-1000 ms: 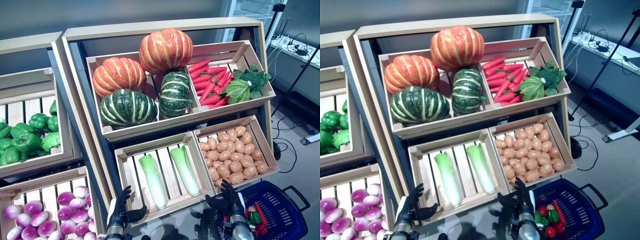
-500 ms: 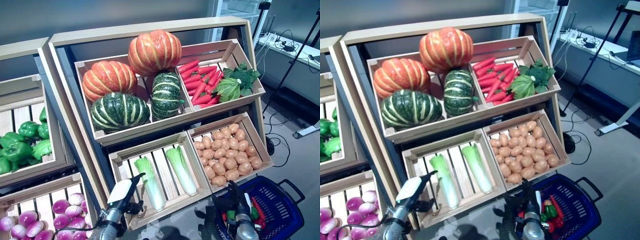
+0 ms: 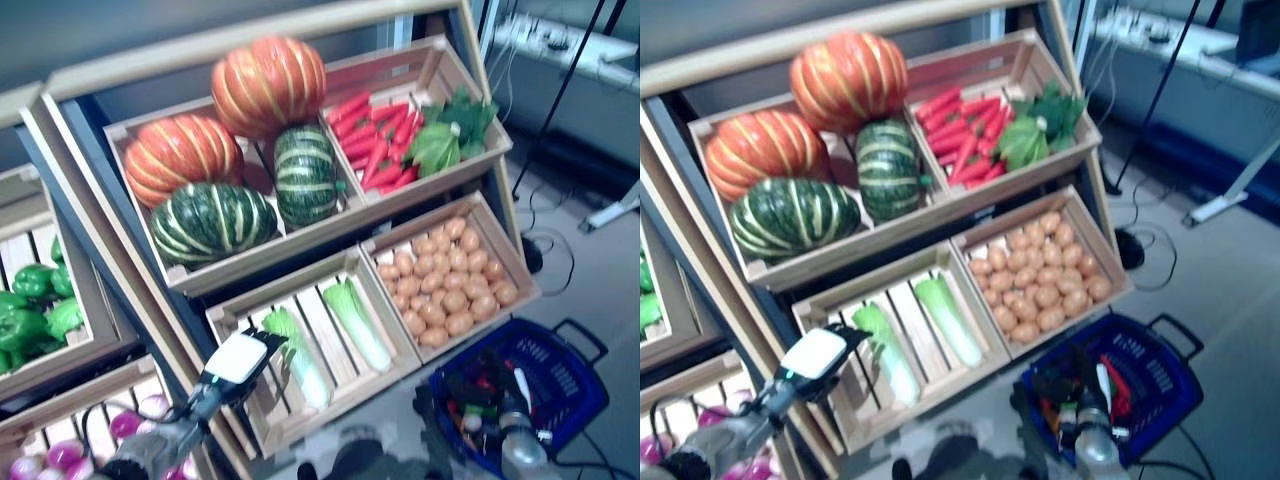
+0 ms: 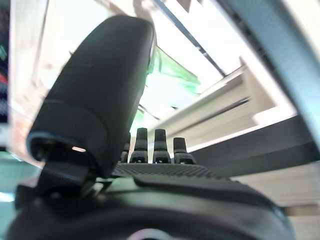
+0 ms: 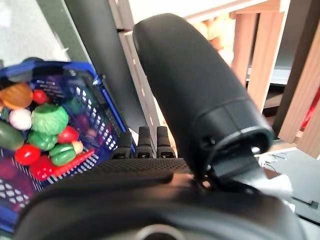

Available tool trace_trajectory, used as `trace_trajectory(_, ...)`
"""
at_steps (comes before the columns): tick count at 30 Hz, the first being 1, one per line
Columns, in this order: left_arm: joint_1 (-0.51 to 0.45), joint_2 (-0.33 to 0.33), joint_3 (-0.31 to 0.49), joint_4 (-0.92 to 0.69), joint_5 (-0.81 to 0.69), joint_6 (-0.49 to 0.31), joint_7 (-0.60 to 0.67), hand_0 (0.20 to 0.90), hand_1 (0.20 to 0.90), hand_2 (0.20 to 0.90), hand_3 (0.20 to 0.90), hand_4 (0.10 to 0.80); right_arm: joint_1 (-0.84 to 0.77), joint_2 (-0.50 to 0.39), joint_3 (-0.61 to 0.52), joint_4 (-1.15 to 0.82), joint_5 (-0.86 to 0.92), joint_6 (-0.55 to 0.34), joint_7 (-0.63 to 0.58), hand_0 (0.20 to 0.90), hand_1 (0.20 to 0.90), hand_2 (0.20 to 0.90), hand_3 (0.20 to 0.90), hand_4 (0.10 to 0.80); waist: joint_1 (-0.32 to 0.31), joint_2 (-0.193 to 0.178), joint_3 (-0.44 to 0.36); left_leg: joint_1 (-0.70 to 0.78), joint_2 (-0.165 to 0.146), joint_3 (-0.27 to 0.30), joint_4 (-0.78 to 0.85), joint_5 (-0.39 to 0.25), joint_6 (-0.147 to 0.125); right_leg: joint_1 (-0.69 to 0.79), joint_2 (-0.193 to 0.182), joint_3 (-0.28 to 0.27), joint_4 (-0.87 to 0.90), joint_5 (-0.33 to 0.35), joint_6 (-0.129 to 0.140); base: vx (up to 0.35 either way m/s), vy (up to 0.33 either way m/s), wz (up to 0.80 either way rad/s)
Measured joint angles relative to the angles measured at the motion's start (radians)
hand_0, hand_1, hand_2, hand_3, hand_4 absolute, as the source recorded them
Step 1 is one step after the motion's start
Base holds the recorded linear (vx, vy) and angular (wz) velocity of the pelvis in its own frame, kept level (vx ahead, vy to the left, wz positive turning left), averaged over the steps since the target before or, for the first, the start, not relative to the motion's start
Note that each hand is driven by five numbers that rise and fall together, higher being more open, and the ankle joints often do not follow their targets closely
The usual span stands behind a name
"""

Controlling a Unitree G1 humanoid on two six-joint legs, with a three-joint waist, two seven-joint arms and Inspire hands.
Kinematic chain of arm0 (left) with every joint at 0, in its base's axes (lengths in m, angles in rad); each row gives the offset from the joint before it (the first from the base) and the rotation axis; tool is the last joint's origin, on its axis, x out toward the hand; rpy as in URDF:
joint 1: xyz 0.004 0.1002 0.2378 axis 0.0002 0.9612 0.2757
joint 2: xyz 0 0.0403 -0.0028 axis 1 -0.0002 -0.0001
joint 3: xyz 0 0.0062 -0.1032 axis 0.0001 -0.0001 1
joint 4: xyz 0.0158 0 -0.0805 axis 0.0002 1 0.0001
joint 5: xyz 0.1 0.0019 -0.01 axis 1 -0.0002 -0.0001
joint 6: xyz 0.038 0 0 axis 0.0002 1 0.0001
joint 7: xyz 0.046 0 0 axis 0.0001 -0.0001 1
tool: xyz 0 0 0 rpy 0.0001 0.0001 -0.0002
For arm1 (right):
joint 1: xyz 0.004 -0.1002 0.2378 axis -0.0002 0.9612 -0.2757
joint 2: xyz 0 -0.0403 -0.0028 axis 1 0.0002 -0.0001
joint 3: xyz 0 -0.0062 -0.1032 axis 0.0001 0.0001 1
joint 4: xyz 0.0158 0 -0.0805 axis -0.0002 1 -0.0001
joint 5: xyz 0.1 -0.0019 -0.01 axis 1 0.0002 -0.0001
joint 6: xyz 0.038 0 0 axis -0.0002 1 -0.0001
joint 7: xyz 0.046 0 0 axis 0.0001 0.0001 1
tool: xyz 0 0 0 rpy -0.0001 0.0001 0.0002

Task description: Put vegetables into the basket

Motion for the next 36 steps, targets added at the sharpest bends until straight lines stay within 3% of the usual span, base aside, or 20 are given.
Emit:
trace_trajectory(3,-0.102,0.066,-0.021,0.001,0.0,-0.002,0.004,0.9,0.9,0.9,0.9,0.8,-0.063,-0.008,0.002,-0.015,0.01,0.0,0.019,0.9,0.9,0.9,0.9,0.8,-0.01,-0.04,0.066,-0.105,0.01,-0.01,0.154,-0.054,-0.005,-0.127,-0.023,0.019,0.206,-0.082,-0.018,-0.202,-0.008,0.06)
trace_trajectory(7,-0.217,0.122,-0.028,-0.035,0.002,-0.024,0.034,0.9,0.9,0.9,0.9,0.8,-0.106,-0.041,-0.005,-0.045,0.084,-0.001,0.027,0.9,0.9,0.9,0.9,0.8,-0.013,-0.048,0.132,-0.282,0.051,-0.017,0.366,-0.113,-0.007,-0.299,-0.045,0.036,0.446,-0.174,-0.045,-0.208,-0.02,0.19)
trace_trajectory(15,-0.41,0.136,-0.127,-0.041,0.073,-0.06,0.048,0.9,0.9,0.9,0.9,0.8,-0.177,-0.059,-0.013,-0.071,0.165,-0.002,0.028,0.9,0.9,0.9,0.9,0.8,-0.032,-0.065,0.191,-0.517,0.089,-0.069,0.71,-0.232,-0.018,-0.504,-0.074,0.05,0.756,-0.29,-0.062,-0.084,-0.008,0.03)
trace_trajectory(25,-0.481,0.139,-0.154,-0.019,0.156,-0.073,0.051,0.9,0.9,0.9,0.9,0.8,-0.215,-0.069,-0.013,-0.137,0.169,-0.003,0.028,0.9,0.9,0.9,0.9,0.8,-0.041,-0.069,0.205,-0.691,0.113,-0.112,0.964,-0.33,-0.021,-0.656,-0.078,0.088,0.979,-0.38,-0.067,-0.006,0.002,-0.02)
trace_trajectory(36,-0.538,0.171,-0.174,0.002,0.156,-0.06,-0.096,0.9,0.9,0.9,0.9,0.8,-0.232,-0.098,-0.042,-0.149,0.196,-0.003,0.027,0.9,0.9,0.9,0.9,0.8,-0.043,-0.076,0.219,-0.851,0.129,-0.157,1.145,-0.384,-0.017,-0.792,-0.074,0.103,1.134,-0.426,-0.066,-0.016,0.003,-0.01)
